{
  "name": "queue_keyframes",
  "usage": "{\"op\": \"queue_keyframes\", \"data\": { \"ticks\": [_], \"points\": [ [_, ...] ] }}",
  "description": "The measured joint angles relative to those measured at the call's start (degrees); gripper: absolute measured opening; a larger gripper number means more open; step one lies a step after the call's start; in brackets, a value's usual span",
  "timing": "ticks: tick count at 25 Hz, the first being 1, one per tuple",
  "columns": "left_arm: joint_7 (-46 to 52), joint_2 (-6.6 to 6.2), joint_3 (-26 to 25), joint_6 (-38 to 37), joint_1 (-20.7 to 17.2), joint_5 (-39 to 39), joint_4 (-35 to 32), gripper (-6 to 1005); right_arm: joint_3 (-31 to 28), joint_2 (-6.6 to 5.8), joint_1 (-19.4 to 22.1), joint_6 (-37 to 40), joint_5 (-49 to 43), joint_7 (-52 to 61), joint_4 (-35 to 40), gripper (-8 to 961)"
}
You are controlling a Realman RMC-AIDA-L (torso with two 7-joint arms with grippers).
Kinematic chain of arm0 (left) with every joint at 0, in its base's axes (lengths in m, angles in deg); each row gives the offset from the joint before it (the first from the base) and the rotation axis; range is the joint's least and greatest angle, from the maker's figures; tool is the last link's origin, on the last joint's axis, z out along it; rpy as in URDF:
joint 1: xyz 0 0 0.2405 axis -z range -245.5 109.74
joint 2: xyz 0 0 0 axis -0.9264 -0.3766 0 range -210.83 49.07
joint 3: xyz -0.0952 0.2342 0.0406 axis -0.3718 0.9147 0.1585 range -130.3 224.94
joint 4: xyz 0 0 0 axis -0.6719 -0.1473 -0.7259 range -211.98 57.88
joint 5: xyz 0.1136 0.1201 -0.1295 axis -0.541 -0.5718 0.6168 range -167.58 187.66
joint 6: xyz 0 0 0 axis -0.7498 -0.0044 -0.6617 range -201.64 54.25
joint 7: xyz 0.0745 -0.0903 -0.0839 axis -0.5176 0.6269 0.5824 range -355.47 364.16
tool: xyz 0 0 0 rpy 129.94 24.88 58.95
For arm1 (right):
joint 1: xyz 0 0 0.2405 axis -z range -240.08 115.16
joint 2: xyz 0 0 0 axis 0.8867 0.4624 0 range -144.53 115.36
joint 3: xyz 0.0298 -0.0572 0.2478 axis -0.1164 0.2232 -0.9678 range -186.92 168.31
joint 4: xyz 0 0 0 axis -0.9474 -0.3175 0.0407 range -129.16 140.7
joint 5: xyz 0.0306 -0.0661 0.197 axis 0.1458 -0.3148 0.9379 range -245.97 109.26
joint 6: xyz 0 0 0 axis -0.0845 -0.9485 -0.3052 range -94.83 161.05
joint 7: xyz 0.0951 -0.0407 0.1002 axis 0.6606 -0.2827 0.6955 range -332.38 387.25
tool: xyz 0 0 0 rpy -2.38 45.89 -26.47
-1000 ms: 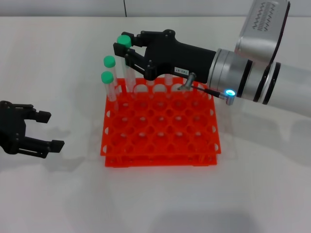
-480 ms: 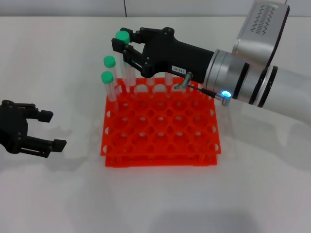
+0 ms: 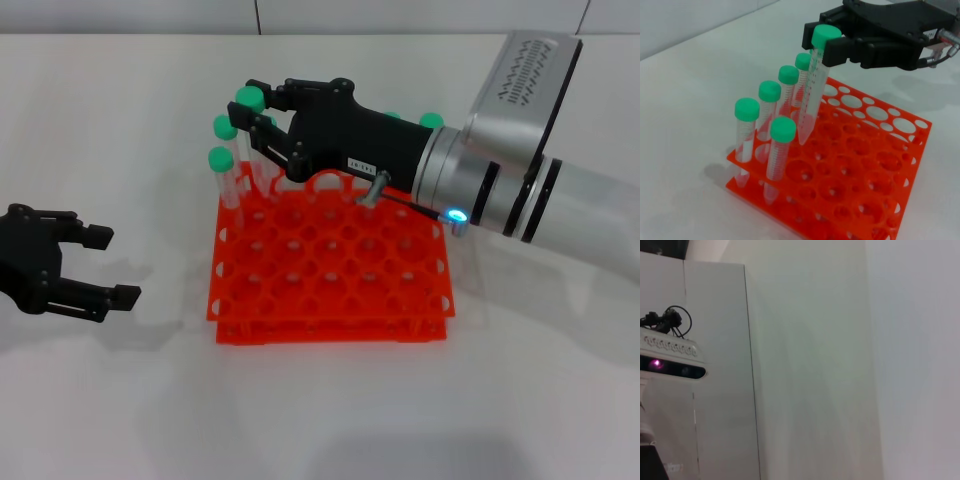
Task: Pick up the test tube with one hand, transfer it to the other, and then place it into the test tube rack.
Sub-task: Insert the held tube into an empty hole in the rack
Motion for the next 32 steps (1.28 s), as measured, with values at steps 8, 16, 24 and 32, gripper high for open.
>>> {"op": "queue_keyframes", "data": {
  "ticks": [8, 16, 24, 32],
  "points": [
    [0.0, 0.2, 0.0, 0.0, 0.0, 0.0, 0.0, 888, 0.4, 0.0, -0.1, -0.9, 0.3, -0.2, 0.4, 314],
    [0.0, 0.53, 0.1, 0.0, -0.1, 0.0, 0.0, 888, 0.4, 0.0, -0.3, -3.4, 0.4, -0.3, 0.8, 317],
    [0.0, 0.73, 0.1, 0.0, -0.1, -0.1, 0.0, 888, 0.4, 0.0, -0.4, -4.4, 0.4, -0.3, 0.4, 321],
    [0.0, 0.72, 0.1, 0.2, 0.0, -0.1, 0.0, 888, 0.4, 0.0, -0.3, -4.4, 0.4, -0.3, 0.3, 324]
  ]
}}
